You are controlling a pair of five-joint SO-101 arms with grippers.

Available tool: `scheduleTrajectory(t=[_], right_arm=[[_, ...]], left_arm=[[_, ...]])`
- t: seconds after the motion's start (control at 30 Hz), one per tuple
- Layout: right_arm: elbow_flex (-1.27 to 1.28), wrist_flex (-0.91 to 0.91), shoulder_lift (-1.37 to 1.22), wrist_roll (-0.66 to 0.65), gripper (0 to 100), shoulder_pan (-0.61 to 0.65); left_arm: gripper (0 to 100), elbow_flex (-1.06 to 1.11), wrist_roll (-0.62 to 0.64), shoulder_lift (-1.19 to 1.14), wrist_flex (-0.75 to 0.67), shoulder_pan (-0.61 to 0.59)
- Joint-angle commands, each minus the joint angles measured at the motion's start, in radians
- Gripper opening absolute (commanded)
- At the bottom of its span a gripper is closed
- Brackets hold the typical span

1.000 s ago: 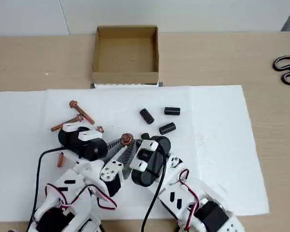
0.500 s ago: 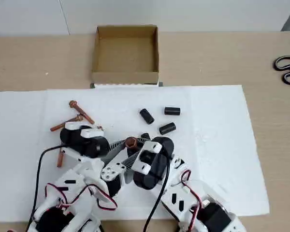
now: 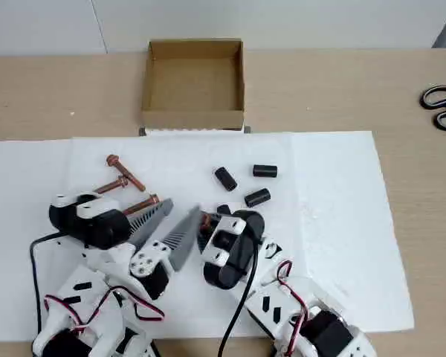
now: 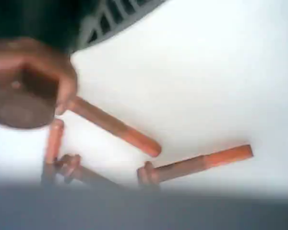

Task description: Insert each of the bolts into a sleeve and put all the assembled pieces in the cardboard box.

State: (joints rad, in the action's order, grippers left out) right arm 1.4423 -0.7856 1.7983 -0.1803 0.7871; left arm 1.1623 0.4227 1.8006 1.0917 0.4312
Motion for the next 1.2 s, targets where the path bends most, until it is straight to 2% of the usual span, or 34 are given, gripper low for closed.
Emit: scheduleTrajectory(t=[0.0,0.17,0.3,0.43,0.6,0.77,0.9,1.17], right_arm=[[-0.011,0.025,0.012,0.0,0.2,-0.054],[-0.012,0.024,0.013,0.012,0.2,-0.159],[-0.015,0.022,0.013,0.11,0.2,-0.274],[-0.012,0.002,0.002,0.216,0.2,-0.4],[-0.08,-0.125,0.001,0.302,0.2,-0.492],[-0.215,-0.2,-0.05,0.338,0.2,-0.495],[-0.344,-0.193,-0.243,0.345,0.2,-0.496],[-0.697,-0.077,-0.808,0.339,0.2,-0.499]], left_arm=[[0,-0.036,-0.003,-0.003,0.003,-0.038],[1,0.024,-0.031,-0.003,0.008,-0.173],[1,0.163,-0.17,-0.002,-0.003,-0.316],[1,0.295,-0.235,-0.002,-0.041,-0.399],[1,0.429,-0.354,-0.002,-0.112,-0.407],[1,0.493,-0.391,-0.002,-0.147,-0.408],[1,0.499,-0.39,-0.002,-0.153,-0.41],[1,0.495,-0.39,-0.002,-0.155,-0.41]])
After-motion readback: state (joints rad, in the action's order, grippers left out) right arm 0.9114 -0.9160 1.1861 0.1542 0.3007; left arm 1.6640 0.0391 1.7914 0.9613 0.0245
